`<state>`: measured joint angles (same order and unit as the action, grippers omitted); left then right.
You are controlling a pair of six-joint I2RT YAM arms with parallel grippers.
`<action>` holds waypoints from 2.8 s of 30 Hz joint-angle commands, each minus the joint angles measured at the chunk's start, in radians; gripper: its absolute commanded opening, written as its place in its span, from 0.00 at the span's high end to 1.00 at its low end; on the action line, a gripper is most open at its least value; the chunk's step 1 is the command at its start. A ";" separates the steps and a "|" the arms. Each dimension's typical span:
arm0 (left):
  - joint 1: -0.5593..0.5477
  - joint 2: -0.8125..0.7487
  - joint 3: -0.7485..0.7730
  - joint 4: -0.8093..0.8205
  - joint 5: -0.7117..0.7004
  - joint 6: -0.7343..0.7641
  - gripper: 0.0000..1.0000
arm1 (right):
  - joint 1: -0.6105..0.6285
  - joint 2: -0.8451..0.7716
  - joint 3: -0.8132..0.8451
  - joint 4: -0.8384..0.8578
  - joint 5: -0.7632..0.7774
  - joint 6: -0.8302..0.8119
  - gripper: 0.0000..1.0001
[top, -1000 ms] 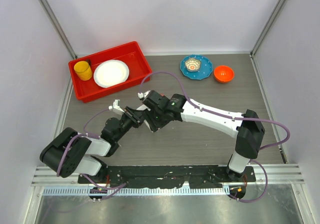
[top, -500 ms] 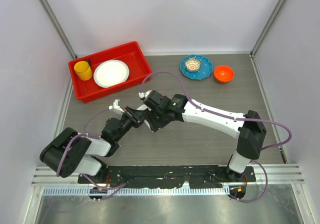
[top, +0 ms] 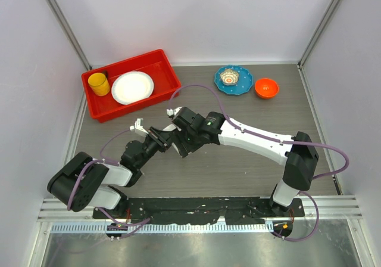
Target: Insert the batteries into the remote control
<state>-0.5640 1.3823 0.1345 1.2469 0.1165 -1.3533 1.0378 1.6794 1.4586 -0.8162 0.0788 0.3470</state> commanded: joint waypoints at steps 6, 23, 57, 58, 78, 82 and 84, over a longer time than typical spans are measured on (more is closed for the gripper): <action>-0.011 -0.023 0.031 0.299 0.028 0.000 1.00 | -0.015 -0.043 0.005 0.026 0.047 0.004 0.27; -0.011 -0.003 0.033 0.290 0.020 0.010 1.00 | -0.015 -0.168 0.008 0.150 0.012 0.010 0.12; 0.044 0.100 0.224 0.299 0.423 -0.264 1.00 | -0.407 -0.581 -0.808 1.068 -0.703 0.460 0.07; 0.044 0.101 0.226 0.299 0.423 -0.262 1.00 | -0.409 -0.577 -0.807 1.056 -0.714 0.452 0.07; 0.044 0.092 0.218 0.299 0.420 -0.251 1.00 | -0.407 -0.501 -0.837 1.184 -0.849 0.561 0.26; 0.042 0.090 0.220 0.298 0.419 -0.250 1.00 | -0.406 -0.494 -0.842 1.181 -0.849 0.561 0.30; 0.044 0.090 0.221 0.299 0.420 -0.250 1.00 | -0.406 -0.492 -0.842 1.183 -0.849 0.564 0.32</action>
<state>-0.5232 1.4776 0.3290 1.2892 0.5247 -1.6146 0.6312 1.1870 0.6113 0.3069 -0.7475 0.8970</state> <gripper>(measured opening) 0.257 0.700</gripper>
